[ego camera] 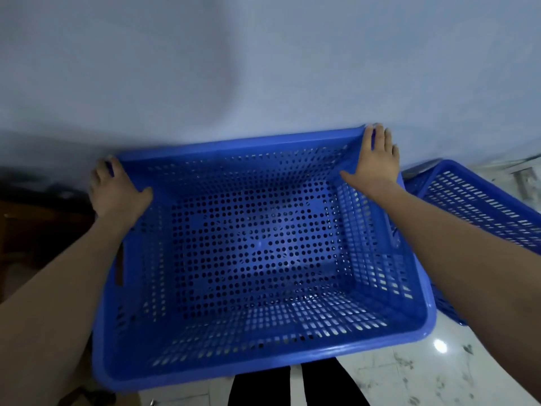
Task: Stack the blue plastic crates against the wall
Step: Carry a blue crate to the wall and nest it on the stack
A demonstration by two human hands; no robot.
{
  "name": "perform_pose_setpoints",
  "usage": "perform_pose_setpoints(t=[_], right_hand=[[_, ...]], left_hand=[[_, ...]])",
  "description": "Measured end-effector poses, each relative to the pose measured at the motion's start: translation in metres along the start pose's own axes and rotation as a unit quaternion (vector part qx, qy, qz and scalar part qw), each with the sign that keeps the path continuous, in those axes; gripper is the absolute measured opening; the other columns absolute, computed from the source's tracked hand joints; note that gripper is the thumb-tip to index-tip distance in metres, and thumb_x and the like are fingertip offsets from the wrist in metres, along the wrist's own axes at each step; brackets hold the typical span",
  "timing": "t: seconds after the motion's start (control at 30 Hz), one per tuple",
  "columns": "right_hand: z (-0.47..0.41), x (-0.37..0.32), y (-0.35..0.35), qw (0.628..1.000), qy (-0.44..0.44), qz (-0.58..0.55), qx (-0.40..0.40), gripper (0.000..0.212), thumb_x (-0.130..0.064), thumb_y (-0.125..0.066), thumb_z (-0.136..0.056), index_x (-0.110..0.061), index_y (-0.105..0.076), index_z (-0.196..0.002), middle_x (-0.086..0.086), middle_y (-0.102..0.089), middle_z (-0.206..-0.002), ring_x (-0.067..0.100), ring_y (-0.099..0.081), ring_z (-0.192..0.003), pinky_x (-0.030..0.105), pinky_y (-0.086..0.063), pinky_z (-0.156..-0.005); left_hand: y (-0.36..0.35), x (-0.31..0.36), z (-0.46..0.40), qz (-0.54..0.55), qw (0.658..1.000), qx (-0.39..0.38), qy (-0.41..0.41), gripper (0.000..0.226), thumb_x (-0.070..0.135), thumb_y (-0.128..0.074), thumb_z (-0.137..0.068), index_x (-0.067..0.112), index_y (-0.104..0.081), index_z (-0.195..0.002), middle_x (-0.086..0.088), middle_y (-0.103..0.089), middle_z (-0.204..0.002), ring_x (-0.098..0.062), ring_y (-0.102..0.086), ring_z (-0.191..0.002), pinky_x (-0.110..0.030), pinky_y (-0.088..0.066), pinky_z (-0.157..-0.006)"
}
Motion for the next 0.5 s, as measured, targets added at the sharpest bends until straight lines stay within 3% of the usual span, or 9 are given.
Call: perform_pose_setpoints(t=[0.23,0.5], right_hand=[[-0.003,-0.002,0.000,1.000,-0.010,0.015,-0.019,0.125,-0.057,-0.070,-0.079,-0.009,0.017,-0.154,0.014,0.015,-0.165,0.032,0.008,-0.152,0.048,-0.011,-0.123],[0.001,0.007,0.003,0.999,0.015,-0.001,-0.046,0.124,-0.058,-0.070,-0.078,-0.013,0.018,-0.154,0.011,0.020,-0.164,0.030,0.011,-0.152,0.048,-0.012,-0.122]], left_hand=[[0.001,0.003,0.000,0.002,1.000,0.006,0.014,0.098,0.040,-0.068,-0.082,0.001,-0.013,-0.153,-0.026,-0.016,-0.158,-0.047,-0.019,-0.142,-0.058,-0.024,-0.111],[0.011,-0.006,0.003,0.016,0.998,-0.054,0.000,0.094,0.043,-0.061,-0.088,0.009,-0.008,-0.156,-0.015,-0.007,-0.163,-0.042,-0.013,-0.146,-0.055,-0.022,-0.113]])
Point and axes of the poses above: each hand's wrist, its own z-axis away from the middle knuckle, its own y-axis out of the back of the hand, x = y × z, the point moved 4 cm from there along -z, towards the middle knuckle
